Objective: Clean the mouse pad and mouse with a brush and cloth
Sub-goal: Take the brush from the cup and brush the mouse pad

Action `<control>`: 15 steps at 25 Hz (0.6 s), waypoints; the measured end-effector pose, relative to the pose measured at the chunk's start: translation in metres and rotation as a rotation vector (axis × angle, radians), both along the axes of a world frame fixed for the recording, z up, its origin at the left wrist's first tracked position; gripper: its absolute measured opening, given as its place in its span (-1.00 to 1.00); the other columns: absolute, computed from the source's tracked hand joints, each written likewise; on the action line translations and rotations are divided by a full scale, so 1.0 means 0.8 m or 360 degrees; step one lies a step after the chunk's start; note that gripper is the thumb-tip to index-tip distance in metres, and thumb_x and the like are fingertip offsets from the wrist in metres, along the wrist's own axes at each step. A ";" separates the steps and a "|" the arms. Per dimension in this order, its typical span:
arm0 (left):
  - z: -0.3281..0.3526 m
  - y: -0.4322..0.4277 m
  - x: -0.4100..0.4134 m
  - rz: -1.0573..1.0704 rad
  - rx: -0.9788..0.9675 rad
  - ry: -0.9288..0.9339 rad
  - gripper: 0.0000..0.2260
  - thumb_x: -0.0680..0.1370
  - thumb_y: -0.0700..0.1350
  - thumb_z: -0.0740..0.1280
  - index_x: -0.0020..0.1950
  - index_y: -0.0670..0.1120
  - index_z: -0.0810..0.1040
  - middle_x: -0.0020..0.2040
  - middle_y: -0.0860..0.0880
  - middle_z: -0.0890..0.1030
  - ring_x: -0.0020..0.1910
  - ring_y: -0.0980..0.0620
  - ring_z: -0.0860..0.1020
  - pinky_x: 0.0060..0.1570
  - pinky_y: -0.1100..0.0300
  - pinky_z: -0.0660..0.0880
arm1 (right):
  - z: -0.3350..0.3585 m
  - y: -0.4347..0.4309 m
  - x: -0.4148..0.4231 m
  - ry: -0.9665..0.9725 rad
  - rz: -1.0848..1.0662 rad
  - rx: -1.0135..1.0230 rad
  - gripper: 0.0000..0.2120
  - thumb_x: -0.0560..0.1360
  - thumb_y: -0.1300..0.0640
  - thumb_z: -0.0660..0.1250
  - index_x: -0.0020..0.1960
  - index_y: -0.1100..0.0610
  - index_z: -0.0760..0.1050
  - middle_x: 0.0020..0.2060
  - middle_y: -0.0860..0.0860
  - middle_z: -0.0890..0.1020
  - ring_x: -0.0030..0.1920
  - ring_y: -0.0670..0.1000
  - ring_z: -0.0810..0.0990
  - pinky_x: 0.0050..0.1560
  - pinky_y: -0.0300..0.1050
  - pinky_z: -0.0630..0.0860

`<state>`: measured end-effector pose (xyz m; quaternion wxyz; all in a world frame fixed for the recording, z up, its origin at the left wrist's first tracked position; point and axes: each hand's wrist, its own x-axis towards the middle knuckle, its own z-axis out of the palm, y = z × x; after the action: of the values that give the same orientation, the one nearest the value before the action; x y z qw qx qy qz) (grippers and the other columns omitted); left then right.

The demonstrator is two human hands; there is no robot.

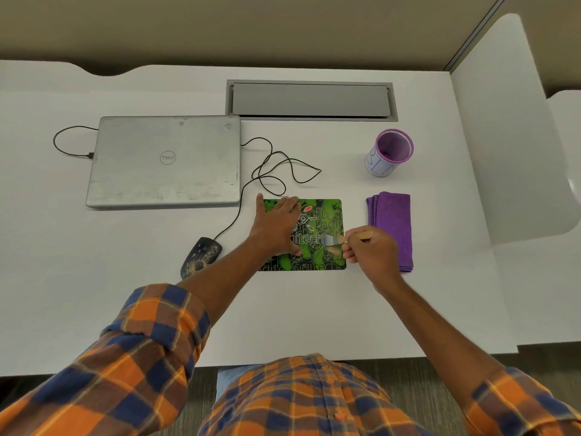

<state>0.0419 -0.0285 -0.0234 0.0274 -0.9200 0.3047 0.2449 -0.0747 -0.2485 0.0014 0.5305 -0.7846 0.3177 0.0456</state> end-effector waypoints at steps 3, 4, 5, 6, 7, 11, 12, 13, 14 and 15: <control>0.001 -0.001 0.000 -0.0003 0.0003 -0.0008 0.12 0.41 0.42 0.51 0.74 -0.10 0.07 0.76 -0.04 0.03 0.75 -0.03 0.03 0.59 -0.52 -0.09 | 0.001 -0.006 -0.007 -0.0007 -0.0096 -0.0018 -0.82 0.61 0.23 0.41 -0.09 0.03 0.72 -0.31 0.01 0.78 -0.33 0.03 0.78 -0.30 -0.10 0.74; 0.001 -0.001 0.000 -0.0001 0.0003 -0.0006 0.12 0.41 0.42 0.51 0.75 -0.10 0.06 0.76 -0.05 0.03 0.75 -0.03 0.03 0.59 -0.52 -0.09 | 0.002 -0.004 -0.006 -0.0022 -0.0118 0.0016 -0.85 0.62 0.22 0.42 -0.07 0.05 0.72 -0.30 0.02 0.78 -0.32 0.03 0.78 -0.30 -0.10 0.74; 0.001 0.000 0.000 0.0000 0.0004 -0.0004 0.12 0.42 0.42 0.51 0.75 -0.10 0.06 0.76 -0.05 0.03 0.75 -0.03 0.03 0.59 -0.52 -0.10 | 0.004 0.000 -0.003 -0.0040 -0.0128 0.0062 -0.86 0.62 0.22 0.42 -0.06 0.07 0.72 -0.29 0.03 0.79 -0.32 0.04 0.78 -0.30 -0.11 0.73; 0.001 0.000 0.000 0.0001 0.0004 -0.0001 0.12 0.41 0.42 0.51 0.74 -0.10 0.06 0.76 -0.05 0.03 0.75 -0.03 0.03 0.59 -0.52 -0.10 | 0.004 0.006 -0.001 -0.0053 -0.0128 0.0106 -0.87 0.62 0.22 0.42 -0.04 0.08 0.73 -0.29 0.05 0.79 -0.32 0.04 0.77 -0.30 -0.12 0.73; 0.001 0.000 0.000 0.0002 0.0003 0.0001 0.12 0.41 0.42 0.51 0.74 -0.10 0.06 0.76 -0.05 0.03 0.75 -0.03 0.03 0.59 -0.51 -0.10 | 0.004 0.014 0.001 -0.0053 -0.0117 0.0142 -0.87 0.62 0.22 0.42 -0.03 0.09 0.73 -0.28 0.06 0.79 -0.31 0.04 0.77 -0.30 -0.13 0.72; 0.002 -0.001 0.000 0.0000 0.0001 -0.0014 0.12 0.41 0.42 0.51 0.74 -0.10 0.07 0.76 -0.05 0.04 0.75 -0.03 0.04 0.59 -0.52 -0.09 | -0.004 0.030 -0.005 -0.0014 -0.0082 0.0125 -0.87 0.64 0.22 0.41 -0.02 0.10 0.72 -0.29 0.06 0.79 -0.31 0.03 0.76 -0.29 -0.13 0.72; 0.002 -0.001 0.000 0.0004 -0.0002 -0.0010 0.12 0.41 0.41 0.52 0.74 -0.10 0.07 0.76 -0.05 0.04 0.75 -0.03 0.04 0.59 -0.52 -0.09 | -0.005 0.027 -0.009 -0.0012 -0.0099 0.0105 -0.86 0.64 0.23 0.40 -0.03 0.09 0.72 -0.29 0.05 0.78 -0.32 0.01 0.76 -0.29 -0.12 0.72; 0.001 -0.001 0.000 0.0009 -0.0003 -0.0007 0.12 0.41 0.41 0.52 0.74 -0.10 0.08 0.76 -0.05 0.04 0.75 -0.03 0.04 0.59 -0.52 -0.09 | -0.006 0.022 -0.013 -0.0008 -0.0120 0.0088 -0.85 0.63 0.25 0.40 -0.04 0.09 0.72 -0.30 0.04 0.78 -0.33 0.00 0.75 -0.29 -0.12 0.72; 0.001 -0.001 0.000 0.0011 -0.0003 -0.0003 0.13 0.41 0.41 0.52 0.74 -0.10 0.08 0.76 -0.05 0.03 0.75 -0.03 0.04 0.59 -0.52 -0.09 | -0.007 0.016 -0.018 -0.0001 -0.0139 0.0071 -0.84 0.63 0.26 0.39 -0.04 0.09 0.72 -0.30 0.03 0.78 -0.34 0.00 0.75 -0.29 -0.12 0.72; 0.001 -0.001 0.000 0.0011 -0.0001 0.0001 0.13 0.41 0.41 0.52 0.75 -0.10 0.07 0.76 -0.05 0.03 0.75 -0.03 0.03 0.59 -0.52 -0.09 | -0.007 0.010 -0.022 0.0006 -0.0155 0.0058 -0.83 0.63 0.26 0.39 -0.05 0.08 0.72 -0.31 0.03 0.78 -0.33 0.00 0.75 -0.29 -0.11 0.72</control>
<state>0.0418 -0.0291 -0.0226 0.0261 -0.9210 0.3016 0.2452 -0.0924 -0.2402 -0.0040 0.5456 -0.7584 0.3557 0.0270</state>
